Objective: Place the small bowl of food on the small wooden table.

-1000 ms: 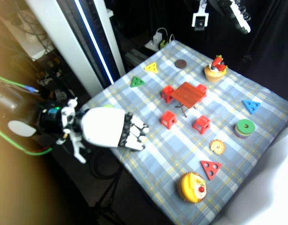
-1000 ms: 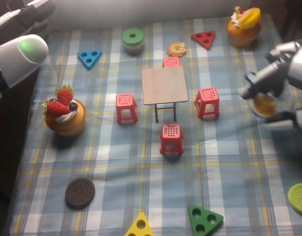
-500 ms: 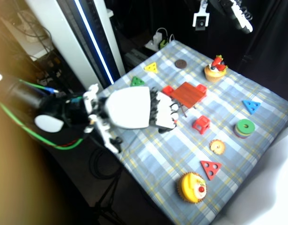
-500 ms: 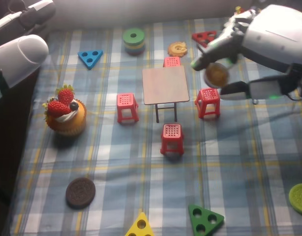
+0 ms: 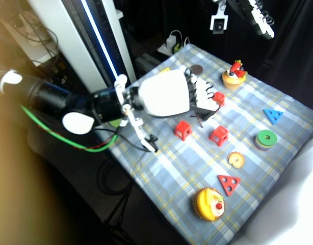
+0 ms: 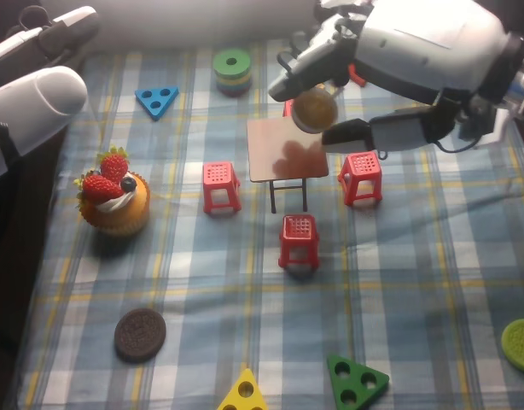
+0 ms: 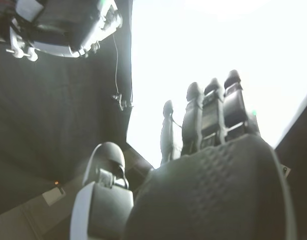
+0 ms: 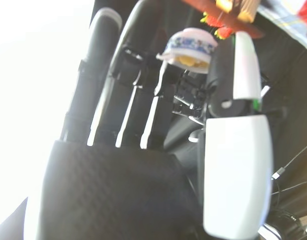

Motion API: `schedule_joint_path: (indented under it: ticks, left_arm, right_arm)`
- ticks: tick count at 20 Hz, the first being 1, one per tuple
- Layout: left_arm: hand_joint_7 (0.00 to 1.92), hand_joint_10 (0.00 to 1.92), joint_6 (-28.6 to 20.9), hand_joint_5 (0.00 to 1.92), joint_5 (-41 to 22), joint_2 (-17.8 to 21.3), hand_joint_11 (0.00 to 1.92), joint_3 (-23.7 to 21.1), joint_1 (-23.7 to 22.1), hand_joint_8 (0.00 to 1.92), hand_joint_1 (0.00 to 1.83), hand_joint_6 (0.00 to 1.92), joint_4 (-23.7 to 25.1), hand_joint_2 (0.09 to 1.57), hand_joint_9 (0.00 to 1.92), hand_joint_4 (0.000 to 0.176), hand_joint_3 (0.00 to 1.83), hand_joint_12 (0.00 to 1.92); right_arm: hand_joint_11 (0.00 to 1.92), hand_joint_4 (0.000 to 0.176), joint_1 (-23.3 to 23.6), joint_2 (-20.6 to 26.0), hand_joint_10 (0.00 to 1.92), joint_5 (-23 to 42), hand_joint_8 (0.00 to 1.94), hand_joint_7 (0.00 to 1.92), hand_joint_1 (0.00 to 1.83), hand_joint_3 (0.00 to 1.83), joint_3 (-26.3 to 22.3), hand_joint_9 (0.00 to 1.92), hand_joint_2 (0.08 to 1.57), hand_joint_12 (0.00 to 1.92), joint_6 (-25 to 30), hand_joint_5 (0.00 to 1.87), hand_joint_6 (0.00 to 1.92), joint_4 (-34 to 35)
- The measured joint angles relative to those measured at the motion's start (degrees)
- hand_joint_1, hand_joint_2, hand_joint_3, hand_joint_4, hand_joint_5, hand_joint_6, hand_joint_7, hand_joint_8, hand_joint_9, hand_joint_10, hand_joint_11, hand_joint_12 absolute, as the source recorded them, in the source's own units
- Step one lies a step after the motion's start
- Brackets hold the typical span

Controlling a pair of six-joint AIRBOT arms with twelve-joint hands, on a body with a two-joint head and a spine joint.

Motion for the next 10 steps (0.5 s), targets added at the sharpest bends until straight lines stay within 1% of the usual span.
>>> schedule_joint_path:
  ticks: [1, 2, 3, 4, 5, 6, 7, 8, 9, 10]
  left_arm:
    - [0.14, 0.0, 0.0, 0.19, 0.1, 0.0, 0.0, 0.0, 0.0, 0.01, 0.0, 0.0, 0.0, 1.16, 0.05, 0.159, 0.0, 0.0]
    - [0.16, 0.01, 0.0, 0.19, 0.1, -0.2, 0.0, 0.3, 0.0, 0.01, 0.0, 0.0, 0.1, 1.15, 0.06, 0.153, 0.0, 0.0]
    - [0.16, 0.01, 0.0, 0.19, 0.4, -0.3, 0.0, 0.3, -0.2, 0.01, 0.0, 0.0, -0.1, 1.15, 0.06, 0.153, 0.0, 0.0]
    - [0.18, 0.01, 0.0, 0.19, 0.5, -0.3, 0.01, 0.3, -0.3, 0.01, 0.0, 0.0, 0.0, 1.15, 0.09, 0.163, 0.0, 0.01]
    - [0.18, 0.01, 0.0, 0.19, 0.6, -0.3, 0.01, 0.3, -0.3, 0.01, 0.0, 0.0, 0.1, 1.15, 0.09, 0.163, 0.0, 0.01]
    - [0.18, 0.01, 0.0, 0.19, 0.5, -0.3, 0.03, 0.3, -0.3, 0.01, 0.0, 0.0, 0.2, 1.16, 0.09, 0.161, 0.0, 0.01]
    - [0.17, 0.01, 0.0, 0.19, 0.6, -0.3, 0.02, 0.3, -0.3, 0.0, 0.0, 0.0, 0.2, 1.15, 0.08, 0.157, 0.0, 0.01]
    - [0.16, 0.0, 0.0, 0.19, 0.6, -0.3, 0.0, 0.3, -0.3, 0.0, 0.0, 0.0, 0.2, 1.15, 0.07, 0.157, 0.0, 0.0]
    - [0.16, 0.0, 0.0, 0.19, 0.6, -0.3, 0.0, 0.3, -0.3, 0.0, 0.0, 0.0, 0.2, 1.15, 0.07, 0.162, 0.0, 0.0]
    - [0.16, 0.0, 0.0, 0.19, 0.6, -0.3, 0.0, 0.3, -0.3, 0.0, 0.0, 0.0, 0.2, 1.15, 0.07, 0.162, 0.0, 0.0]
  right_arm:
    - [0.33, 0.0, 0.0, -0.3, 1.44, 0.0, 1.31, 0.92, 1.27, 0.0, 0.1, 0.73, 1.08, 1.8, 0.0, 1.36, 0.05, -0.3]
    - [0.29, 0.0, 0.0, -0.9, 1.17, -0.3, 1.07, 1.03, 1.27, 0.0, 0.3, 0.81, 1.05, 1.65, 0.0, 1.4, 0.06, -0.7]
    - [0.29, 0.0, 0.0, -1.1, 1.17, -0.6, 1.07, 1.03, 1.27, 0.0, 0.3, 0.81, 1.05, 1.65, 0.0, 1.4, 0.06, -0.9]
    - [0.18, 0.02, 0.0, -1.4, 0.71, -0.9, 0.77, 1.14, 1.26, 0.0, 0.5, 0.91, 1.02, 1.45, 0.0, 1.31, 0.36, -1.0]
    - [0.18, 0.02, 0.0, -1.5, 0.71, -1.0, 0.77, 1.14, 1.26, 0.0, 0.6, 0.91, 1.02, 1.45, 0.0, 1.31, 0.36, -1.0]
    - [0.24, 0.038, 0.0, -1.6, 0.56, -1.3, 0.72, 1.15, 1.25, 0.0, 0.7, 0.98, 1.03, 1.38, 0.0, 1.25, 0.52, -1.3]
    - [0.18, 0.006, 0.0, -1.6, 0.49, -1.7, 0.76, 1.1, 1.26, 0.0, 0.7, 0.96, 1.03, 1.4, 0.0, 1.25, 0.54, -1.3]
    - [0.18, 0.0, 0.0, -1.6, 0.45, -2.1, 0.85, 1.04, 1.26, 0.0, 0.9, 0.93, 1.05, 1.44, 0.0, 1.27, 0.53, -1.4]
    - [0.14, 0.0, 0.0, -1.6, 0.63, -2.3, 1.06, 0.95, 1.26, 0.01, 0.9, 0.84, 1.06, 1.54, 0.0, 1.3, 0.39, -1.3]
    - [0.14, 0.0, 0.0, -1.6, 0.63, -2.4, 1.06, 0.95, 1.26, 0.01, 1.0, 0.84, 1.06, 1.54, 0.0, 1.3, 0.39, -1.3]
